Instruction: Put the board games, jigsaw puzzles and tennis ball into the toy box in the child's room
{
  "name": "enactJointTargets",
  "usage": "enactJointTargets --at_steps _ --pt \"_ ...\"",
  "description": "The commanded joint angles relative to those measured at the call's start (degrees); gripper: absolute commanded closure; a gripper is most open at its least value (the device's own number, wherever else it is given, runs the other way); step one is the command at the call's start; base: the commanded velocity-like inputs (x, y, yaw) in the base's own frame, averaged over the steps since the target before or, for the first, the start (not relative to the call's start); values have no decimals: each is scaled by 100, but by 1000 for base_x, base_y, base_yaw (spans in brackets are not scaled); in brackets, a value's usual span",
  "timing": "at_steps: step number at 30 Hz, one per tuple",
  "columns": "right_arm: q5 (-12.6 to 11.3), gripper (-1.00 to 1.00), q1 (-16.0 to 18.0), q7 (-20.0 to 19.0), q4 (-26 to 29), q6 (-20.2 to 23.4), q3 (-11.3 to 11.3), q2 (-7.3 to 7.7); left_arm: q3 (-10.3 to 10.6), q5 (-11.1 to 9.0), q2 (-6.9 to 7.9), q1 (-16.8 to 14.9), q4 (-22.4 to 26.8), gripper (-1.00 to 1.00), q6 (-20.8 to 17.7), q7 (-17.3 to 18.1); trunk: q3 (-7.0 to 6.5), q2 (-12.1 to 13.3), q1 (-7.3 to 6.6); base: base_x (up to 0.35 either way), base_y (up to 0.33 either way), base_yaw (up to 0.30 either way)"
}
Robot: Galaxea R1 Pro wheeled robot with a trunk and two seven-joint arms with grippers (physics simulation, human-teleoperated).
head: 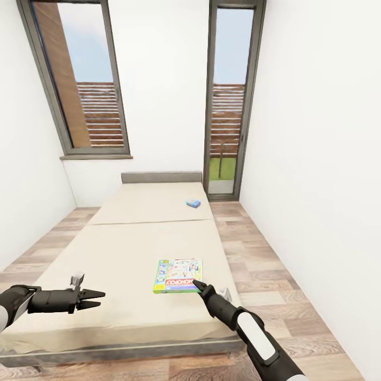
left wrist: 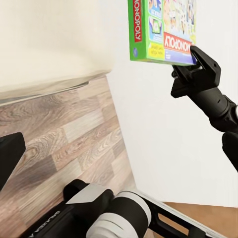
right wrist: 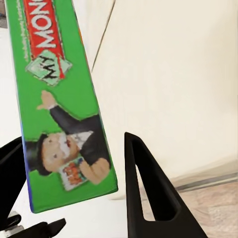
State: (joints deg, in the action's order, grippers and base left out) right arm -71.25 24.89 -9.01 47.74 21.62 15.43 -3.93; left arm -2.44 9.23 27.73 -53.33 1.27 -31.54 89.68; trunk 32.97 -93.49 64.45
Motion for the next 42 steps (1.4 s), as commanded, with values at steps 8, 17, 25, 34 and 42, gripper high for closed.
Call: enactJointTargets --at_steps 8,17,25,34,42 --pt "-17 100 -1 -8 2 -18 33 9 -20 53 4 -2 4 -100 -61 32 -138 319 -177 0 0 0" --pt "-1 100 13 -60 7 10 15 89 -20 53 25 -2 6 -100 -55 32 -300 680 -374 0 0 0" --pt "-4 100 6 -158 91 43 40 178 -20 55 162 -7 125 -100 -70 32 -443 1001 -550 0 0 0" --pt "-3 100 -9 -206 128 17 40 166 -27 53 327 -11 167 -100 -149 32 -605 1362 -748 0 0 0" --pt "1 100 -10 -207 130 9 39 155 -20 53 367 -11 294 -100 -143 32 -753 1683 -924 0 0 19"
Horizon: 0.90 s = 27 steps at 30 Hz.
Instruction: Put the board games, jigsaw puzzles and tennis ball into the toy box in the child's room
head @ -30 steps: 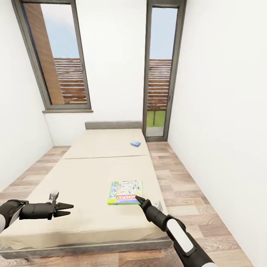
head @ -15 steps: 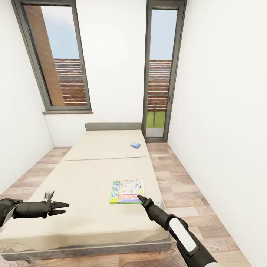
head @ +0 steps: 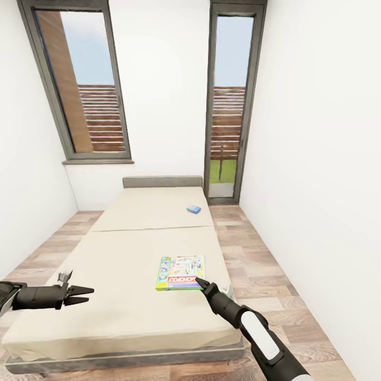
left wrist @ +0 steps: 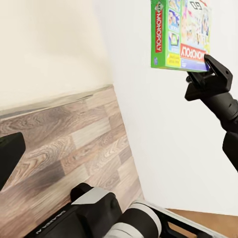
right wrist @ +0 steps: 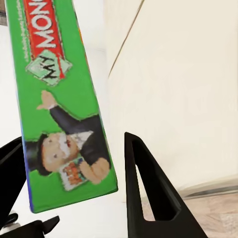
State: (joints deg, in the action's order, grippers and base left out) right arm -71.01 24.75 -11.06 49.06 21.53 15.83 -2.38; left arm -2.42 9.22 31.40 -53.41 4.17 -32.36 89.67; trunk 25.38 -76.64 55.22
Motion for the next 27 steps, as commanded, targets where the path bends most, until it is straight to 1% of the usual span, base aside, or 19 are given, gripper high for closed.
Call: enactJointTargets --at_steps 1,5,11,18,27 --pt "-25 100 3 -1 -2 18 -2 -6 -21 54 24 -2 38 -100 -61 33 -16 38 -23 0 0 139" --pt "-23 100 3 -1 -1 18 -1 4 -22 54 63 -2 89 -100 -60 33 -108 198 -110 0 0 197" --pt "-19 100 3 -1 -1 18 -1 1 -22 54 70 -2 107 -100 -66 33 -246 439 -242 -7 0 239" --pt "-18 100 3 -1 -1 18 -1 -4 -22 54 68 -2 110 -100 -67 33 -405 720 -396 -201 0 254" --pt "-18 100 3 -1 -5 18 -1 -16 -23 54 63 -2 111 -100 -93 33 -604 1081 -594 -44 0 267"
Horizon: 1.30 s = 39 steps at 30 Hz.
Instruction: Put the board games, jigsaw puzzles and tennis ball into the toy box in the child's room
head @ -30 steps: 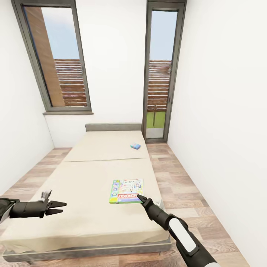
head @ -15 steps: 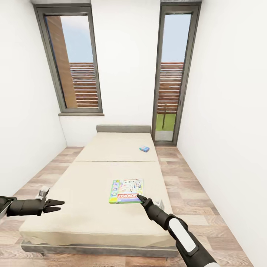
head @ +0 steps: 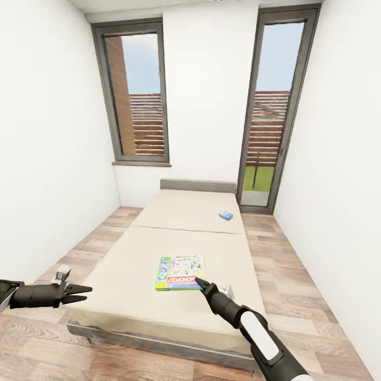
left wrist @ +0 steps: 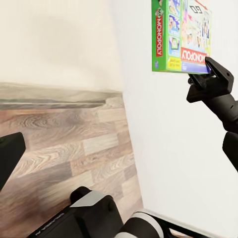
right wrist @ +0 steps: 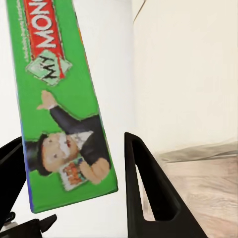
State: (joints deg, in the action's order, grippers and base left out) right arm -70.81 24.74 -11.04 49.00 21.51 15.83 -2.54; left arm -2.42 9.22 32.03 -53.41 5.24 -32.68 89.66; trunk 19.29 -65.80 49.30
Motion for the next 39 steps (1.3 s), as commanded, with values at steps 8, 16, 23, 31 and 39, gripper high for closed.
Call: enactJointTargets --at_steps 8,16,23,31,39 --pt "-33 100 4 5 -4 11 -1 -29 -22 57 -11 -3 4 -100 -71 34 -162 318 -177 -161 0 275" --pt "455 100 4 6 -13 12 -40 -54 -22 56 -35 -3 4 -100 -72 34 -314 639 -353 -18 0 281" --pt "587 100 4 6 -14 11 -60 -63 -29 62 -46 -3 4 -100 -71 34 -440 919 -507 -1 0 286" --pt "601 100 4 6 -14 11 -63 -68 -22 63 -48 -3 4 -100 -72 34 -584 1240 -682 0 0 287" --pt "602 100 4 6 -14 11 -70 -66 -27 63 -48 -3 4 -100 -72 34 -728 1561 -858 0 0 287"
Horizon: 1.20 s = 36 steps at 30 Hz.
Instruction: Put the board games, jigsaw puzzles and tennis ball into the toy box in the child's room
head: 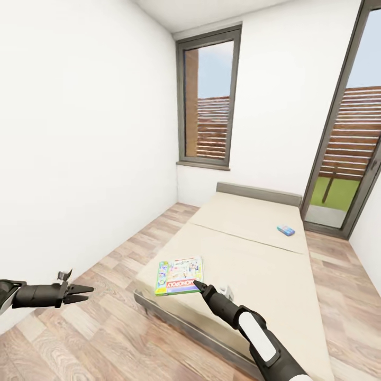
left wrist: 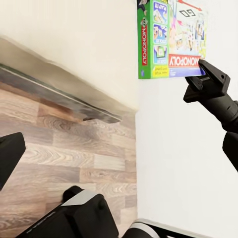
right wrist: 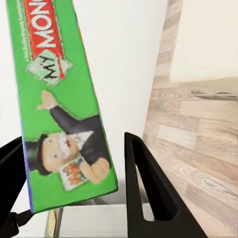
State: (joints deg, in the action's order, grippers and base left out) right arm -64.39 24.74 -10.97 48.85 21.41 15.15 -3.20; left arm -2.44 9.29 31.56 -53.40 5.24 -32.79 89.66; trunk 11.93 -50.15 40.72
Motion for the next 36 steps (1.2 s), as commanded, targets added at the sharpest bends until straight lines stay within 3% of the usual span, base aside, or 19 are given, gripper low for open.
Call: enactJointTargets --at_steps 1,36 --pt "-40 100 4 -2 2 21 -2 -1 -24 55 0 -4 3 -100 -61 34 -10 36 -22 0 0 287" --pt "-38 100 4 7 -22 -79 27 -5 -20 60 14 -4 3 -100 -57 34 -639 1439 -790 0 0 288"
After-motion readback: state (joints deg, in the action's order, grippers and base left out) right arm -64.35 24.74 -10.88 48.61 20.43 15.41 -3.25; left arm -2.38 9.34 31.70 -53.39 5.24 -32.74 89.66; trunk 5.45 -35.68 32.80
